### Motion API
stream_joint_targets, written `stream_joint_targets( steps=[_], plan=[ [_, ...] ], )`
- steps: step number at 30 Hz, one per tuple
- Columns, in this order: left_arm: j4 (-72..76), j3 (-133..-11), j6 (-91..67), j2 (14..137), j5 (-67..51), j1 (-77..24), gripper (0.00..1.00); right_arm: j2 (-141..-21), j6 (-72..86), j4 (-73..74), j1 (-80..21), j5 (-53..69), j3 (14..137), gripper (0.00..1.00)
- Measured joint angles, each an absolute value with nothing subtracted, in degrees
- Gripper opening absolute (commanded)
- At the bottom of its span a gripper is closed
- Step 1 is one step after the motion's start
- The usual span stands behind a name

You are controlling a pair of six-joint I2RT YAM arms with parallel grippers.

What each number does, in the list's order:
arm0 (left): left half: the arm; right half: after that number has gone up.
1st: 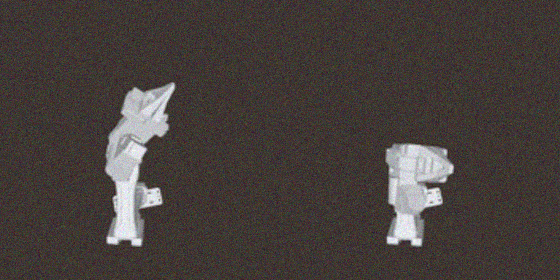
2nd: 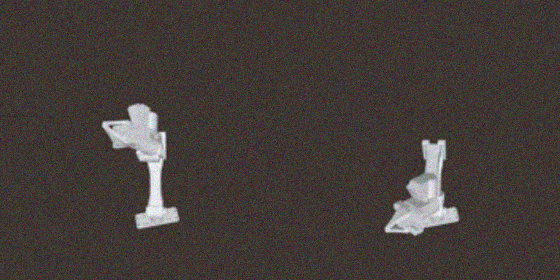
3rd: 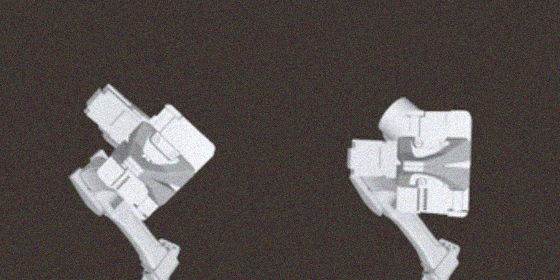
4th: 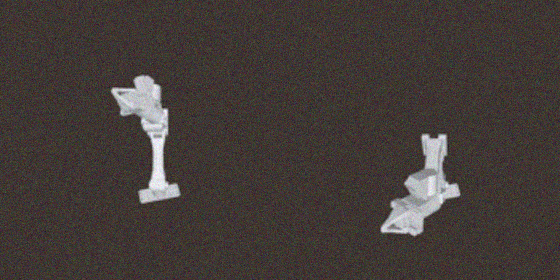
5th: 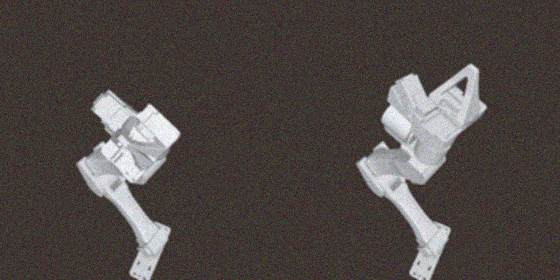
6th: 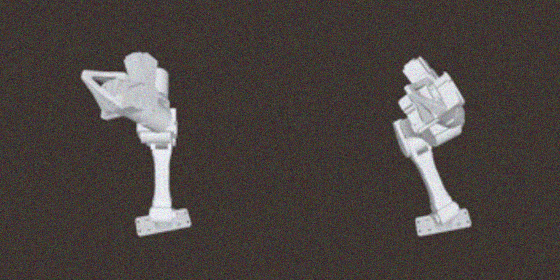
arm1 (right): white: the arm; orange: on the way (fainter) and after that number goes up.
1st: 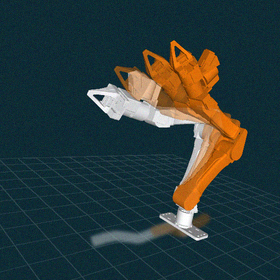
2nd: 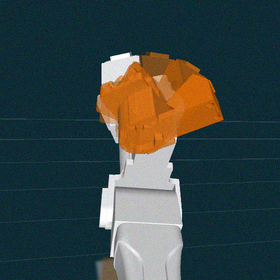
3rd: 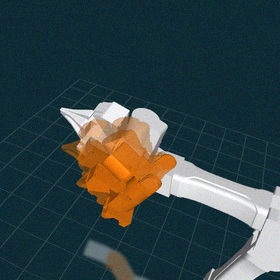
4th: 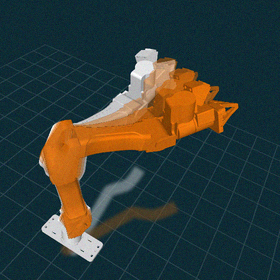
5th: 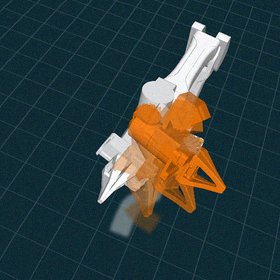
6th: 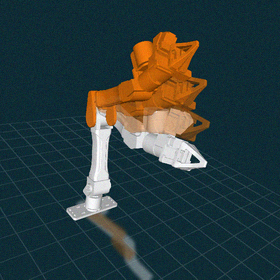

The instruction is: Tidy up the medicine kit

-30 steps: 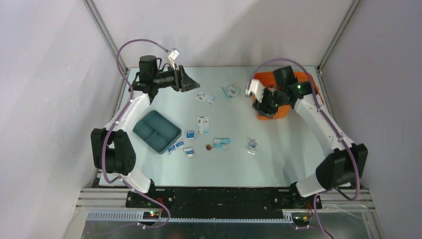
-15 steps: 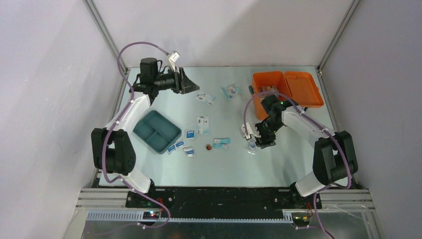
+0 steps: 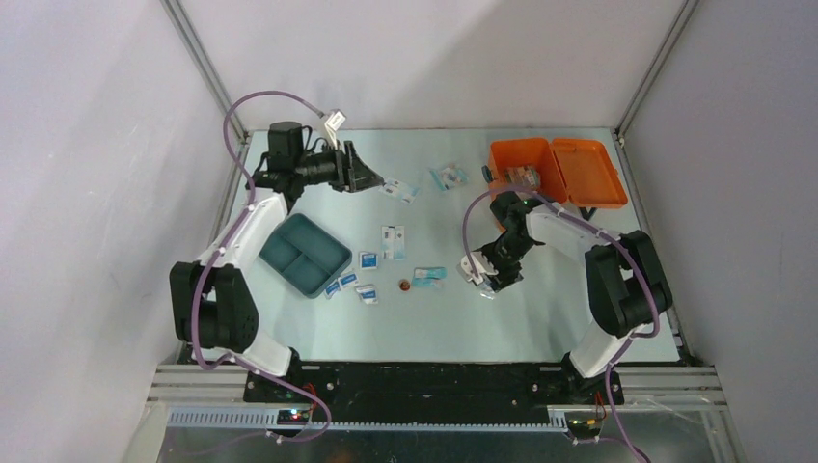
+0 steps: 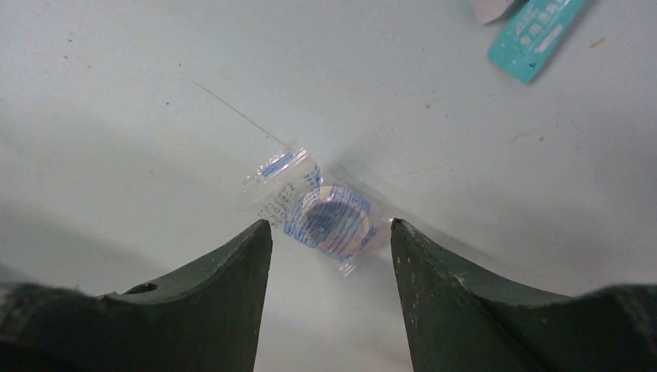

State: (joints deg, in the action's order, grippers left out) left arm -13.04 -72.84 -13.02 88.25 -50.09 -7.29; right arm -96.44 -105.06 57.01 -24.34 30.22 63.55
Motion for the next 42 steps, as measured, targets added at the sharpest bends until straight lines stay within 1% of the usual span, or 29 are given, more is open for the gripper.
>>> stream_joint_targets(
  steps=[3,5,8,9,10,11,13,15,19,23,28,33,36,42],
  plan=[
    [-13.4,-72.4,-13.0,87.5,-50.1,-7.1,0.57,-98.0,-106.8,55.7,-25.2,30.2,63.5,0.57],
    [-13.5,-72.1,-13.0,87.2,-50.0,-6.9,0.57,-99.0,-108.2,55.0,-25.7,30.3,63.3,0.52],
    [-13.9,-71.5,-13.0,87.0,-49.6,-6.5,0.56,-100.6,-110.0,54.2,-26.3,30.2,63.3,0.38],
    [-14.0,-71.2,-13.0,86.9,-49.5,-6.3,0.57,-101.0,-110.5,53.9,-26.5,30.2,63.3,0.31],
    [-14.2,-71.0,-13.0,86.8,-49.4,-6.2,0.57,-101.4,-110.9,53.7,-26.5,30.2,63.3,0.28],
    [-14.3,-70.7,-13.0,86.8,-49.3,-6.0,0.57,-101.8,-111.2,53.6,-26.6,30.2,63.3,0.22],
    [-14.4,-70.3,-13.0,86.5,-49.2,-5.7,0.57,-102.1,-111.2,53.7,-26.7,30.3,63.5,0.15],
    [-14.5,-70.2,-13.0,86.4,-49.0,-5.3,0.57,-102.1,-110.6,54.2,-26.7,30.2,64.3,0.12],
    [-14.5,-70.2,-13.0,86.3,-48.6,-4.8,0.57,-102.3,-106.2,54.3,-26.6,30.0,68.9,0.09],
    [-14.7,-71.0,-12.9,86.4,-48.3,-4.7,0.57,-101.8,-97.8,54.3,-25.8,30.9,76.3,0.09],
    [-14.7,-74.1,-12.9,88.2,-48.2,-4.7,0.57,-99.9,-81.7,54.9,-23.3,33.8,88.4,0.09],
    [-14.7,-77.5,-12.9,91.5,-48.2,-4.8,0.56,-99.1,-66.0,51.8,-18.1,35.0,101.8,0.09],
    [-14.7,-79.2,-12.9,93.3,-48.1,-5.0,0.56,-99.2,-60.8,49.9,-14.4,33.6,105.1,0.09],
    [-14.7,-80.9,-12.4,94.5,-47.9,-5.4,0.57,-102.5,-54.0,46.4,-9.5,29.7,105.8,0.09]
  ],
)
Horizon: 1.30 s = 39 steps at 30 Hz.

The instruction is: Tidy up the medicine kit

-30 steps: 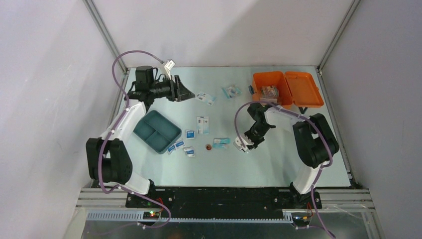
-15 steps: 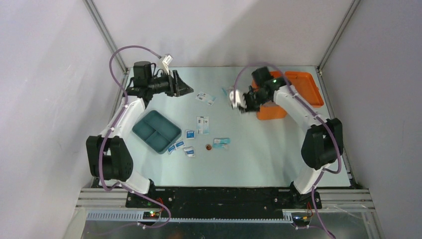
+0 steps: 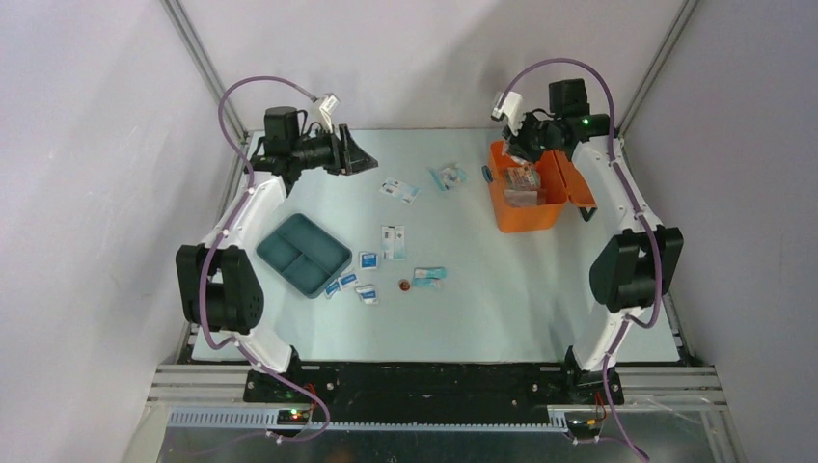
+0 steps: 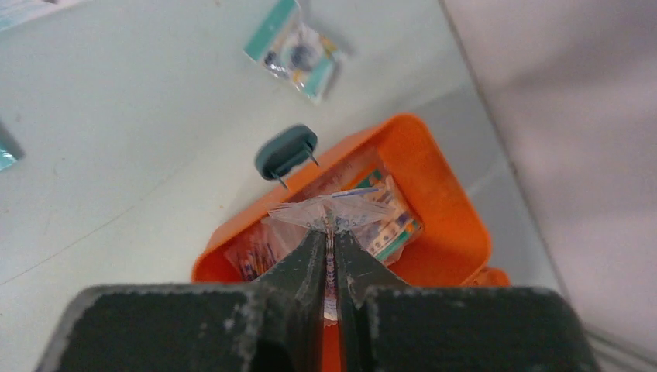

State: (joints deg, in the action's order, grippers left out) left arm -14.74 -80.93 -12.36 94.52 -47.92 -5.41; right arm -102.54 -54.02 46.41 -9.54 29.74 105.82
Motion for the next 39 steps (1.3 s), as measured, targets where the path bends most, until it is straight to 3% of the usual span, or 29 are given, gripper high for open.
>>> stream_joint_targets(
  steps=[17,20,29,31,34,39],
  plan=[
    [-14.7,-81.6,-10.9,94.5,-46.6,-5.5,0.57,-109.5,-50.8,45.8,-4.2,21.3,100.1,0.08],
    [-14.7,-81.5,-10.5,94.5,-46.5,-5.5,0.57,-109.6,-45.2,42.5,-4.4,16.2,96.6,0.15],
    [-14.7,-81.4,-10.4,94.5,-45.5,-5.5,0.57,-109.6,-30.7,36.8,-4.3,6.2,89.1,0.22],
    [-14.7,-81.4,-10.4,94.5,-45.3,-5.5,0.57,-109.6,-28.8,36.1,-4.3,5.5,89.1,0.32],
    [-14.8,-81.4,-10.4,94.5,-45.3,-5.5,0.57,-109.6,-25.6,34.9,-4.3,4.2,89.1,0.57],
    [-14.8,-81.3,-10.4,94.5,-45.1,-5.5,0.58,-109.6,-21.9,35.3,-4.8,3.5,90.7,0.65]
  ],
)
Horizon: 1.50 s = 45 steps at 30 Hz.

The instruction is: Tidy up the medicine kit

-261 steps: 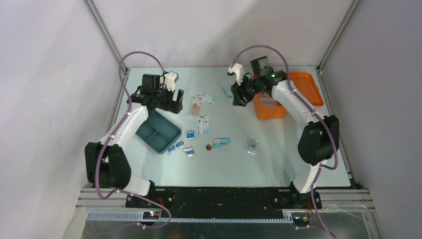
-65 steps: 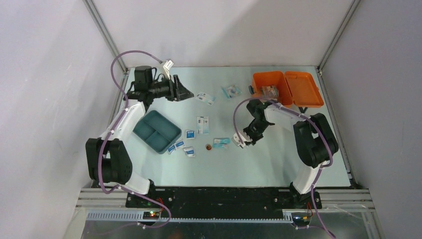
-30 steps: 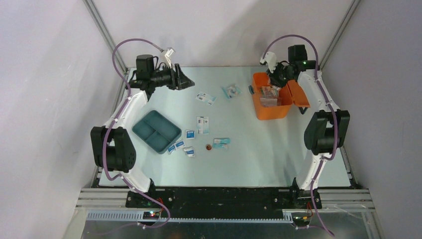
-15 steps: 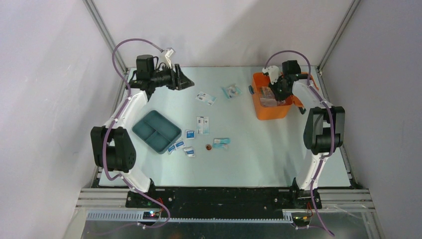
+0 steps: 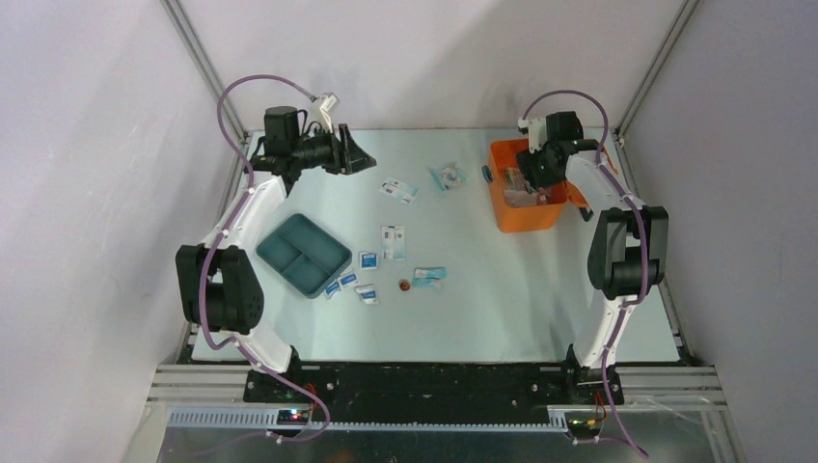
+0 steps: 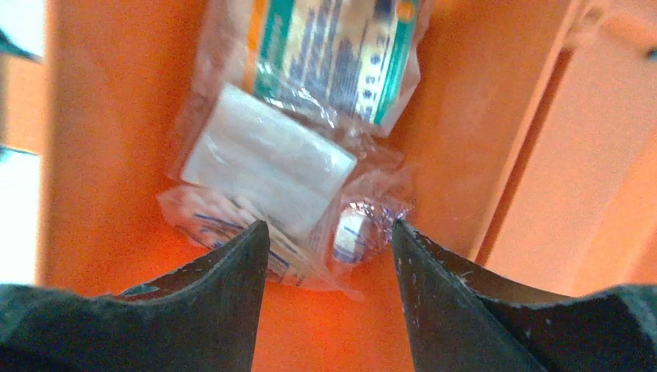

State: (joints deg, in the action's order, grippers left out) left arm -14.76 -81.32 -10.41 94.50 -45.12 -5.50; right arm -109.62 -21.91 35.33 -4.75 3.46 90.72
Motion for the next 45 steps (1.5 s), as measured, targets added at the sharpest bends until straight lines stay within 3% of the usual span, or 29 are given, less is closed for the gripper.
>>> stream_joint_targets(
  steps=[4,7,12,17,20,25,28,38,45],
  plan=[
    [-14.8,-81.3,-10.4,94.5,-45.1,-5.5,0.58,-109.8,-20.4,37.6,-6.3,5.2,97.7,0.72],
    [-15.2,-81.3,-10.2,94.5,-45.1,-5.5,0.58,-109.8,-21.2,37.5,-8.6,9.9,105.0,0.71],
    [-16.7,-81.3,-9.8,94.3,-45.1,-5.3,0.58,-111.6,-22.7,35.6,-14.2,16.2,112.4,0.56],
    [-18.0,-81.1,-9.0,93.1,-44.9,-4.9,0.58,-120.9,-21.0,33.5,-19.4,19.1,120.0,0.46],
    [-18.3,-79.8,-8.5,91.0,-44.4,-4.7,0.58,-126.8,-20.1,32.3,-22.0,17.5,121.5,0.46],
    [-19.4,-77.6,-7.3,88.1,-43.6,-4.7,0.58,-133.3,-19.5,30.9,-25.1,13.1,121.5,0.64],
    [-20.5,-77.3,-6.8,87.3,-43.4,-4.6,0.58,-135.1,-20.4,29.6,-26.3,10.6,121.5,0.69],
    [-21.8,-75.2,-6.5,85.6,-40.8,-3.2,0.57,-138.2,-27.4,26.7,-29.0,1.5,121.5,0.52],
    [-22.1,-75.0,-7.1,85.6,-40.6,-2.7,0.57,-140.1,-30.1,24.4,-31.3,-3.9,119.9,0.52]
  ],
)
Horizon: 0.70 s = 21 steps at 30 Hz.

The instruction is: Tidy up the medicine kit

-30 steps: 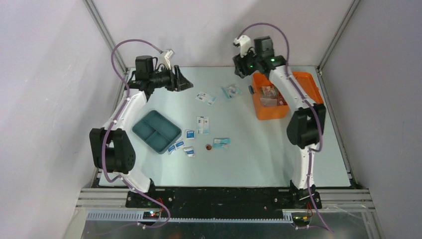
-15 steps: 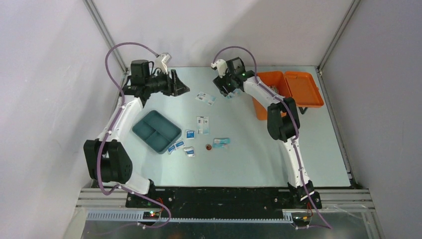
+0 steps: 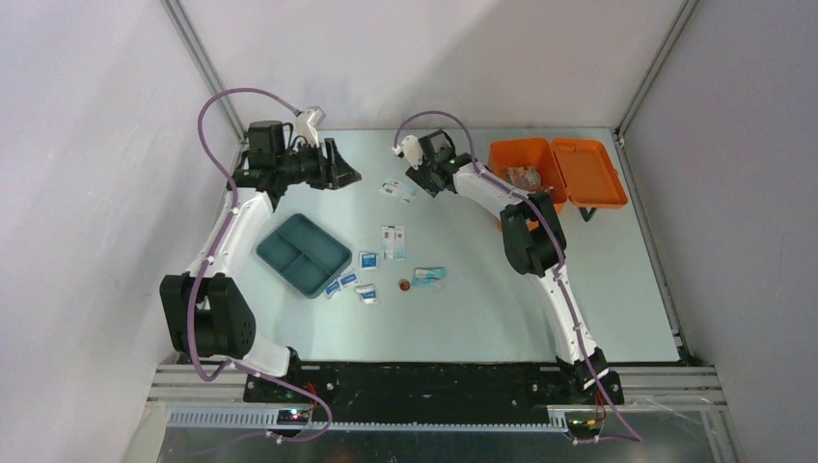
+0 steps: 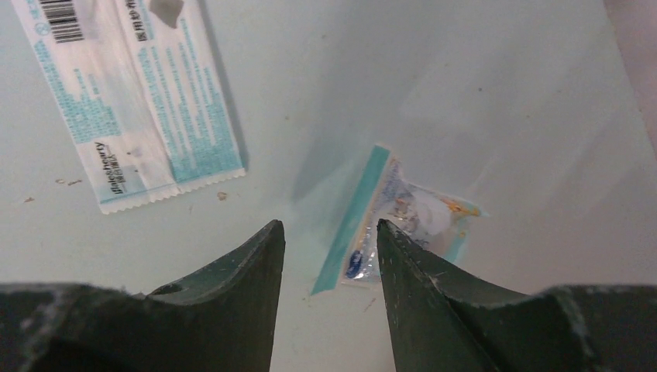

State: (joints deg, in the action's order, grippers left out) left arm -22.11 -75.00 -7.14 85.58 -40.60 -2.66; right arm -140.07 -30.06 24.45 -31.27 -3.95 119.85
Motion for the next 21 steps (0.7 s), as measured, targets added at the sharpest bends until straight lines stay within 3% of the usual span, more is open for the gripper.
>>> stream_joint_targets(
  steps=[4,10,12,13,15,21],
  plan=[
    [-22.1,-75.0,-7.5,85.6,-40.2,-2.7,0.57,-140.2,-30.3,24.0,-32.0,-5.2,118.5,0.50],
    [-22.1,-74.6,-7.5,85.6,-39.1,-2.7,0.57,-140.2,-30.3,22.2,-32.1,-8.6,116.9,0.37],
    [-22.1,-74.6,-7.5,85.6,-39.1,-2.7,0.57,-140.2,-30.3,21.7,-32.1,-9.9,116.8,0.20],
    [-22.1,-74.6,-7.5,85.6,-39.0,-2.7,0.57,-140.2,-30.5,21.4,-32.1,-10.5,116.7,0.08],
    [-22.1,-74.6,-7.5,85.6,-38.9,-2.7,0.57,-140.2,-30.7,21.1,-32.1,-11.4,116.7,0.00],
    [-22.1,-74.6,-6.2,85.6,-39.4,-2.7,0.58,-140.2,-30.9,23.9,-31.6,-6.5,117.9,0.00]
  ],
)
